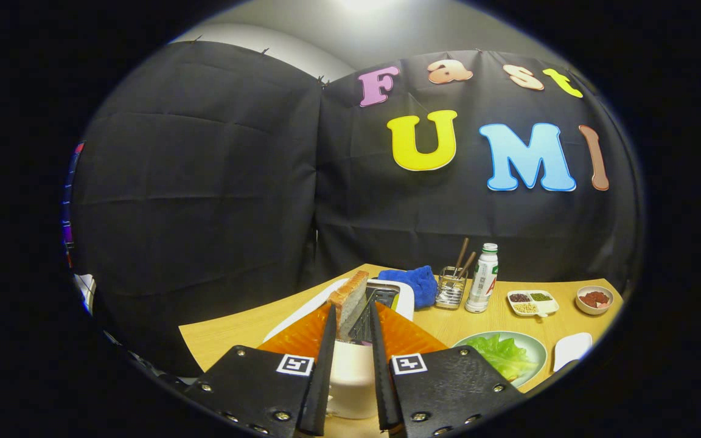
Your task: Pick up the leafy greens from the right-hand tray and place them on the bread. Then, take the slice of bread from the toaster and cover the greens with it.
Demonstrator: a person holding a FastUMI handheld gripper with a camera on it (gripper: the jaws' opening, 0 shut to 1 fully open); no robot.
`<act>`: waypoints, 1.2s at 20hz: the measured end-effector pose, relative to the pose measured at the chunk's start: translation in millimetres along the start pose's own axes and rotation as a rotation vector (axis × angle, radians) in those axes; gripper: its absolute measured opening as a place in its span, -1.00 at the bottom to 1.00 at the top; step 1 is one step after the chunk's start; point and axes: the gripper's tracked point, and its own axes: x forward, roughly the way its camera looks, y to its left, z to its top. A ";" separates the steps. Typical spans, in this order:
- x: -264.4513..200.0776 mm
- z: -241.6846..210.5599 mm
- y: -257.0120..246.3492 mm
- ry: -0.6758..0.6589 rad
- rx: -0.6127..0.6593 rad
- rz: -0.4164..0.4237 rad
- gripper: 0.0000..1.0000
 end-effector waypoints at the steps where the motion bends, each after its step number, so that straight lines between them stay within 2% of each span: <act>1: 5.1 -1.9 1.9 0.008 -0.001 -0.011 -0.35; 8: 36.9 -9.3 6.8 0.051 0.022 -0.098 -0.35; 11: 39.3 -15.5 17.6 0.071 0.067 -0.076 -0.34; 12: 45.9 -18.1 13.9 0.062 0.085 -0.081 -0.45; 13: 44.8 -13.4 13.5 0.059 0.098 -0.082 -0.68; 14: 48.7 -13.1 10.6 0.054 0.102 -0.088 -0.68; 15: 49.5 -14.8 10.7 0.051 0.104 -0.086 -0.85; 24: 46.2 4.1 8.7 0.018 0.084 -0.042 -0.86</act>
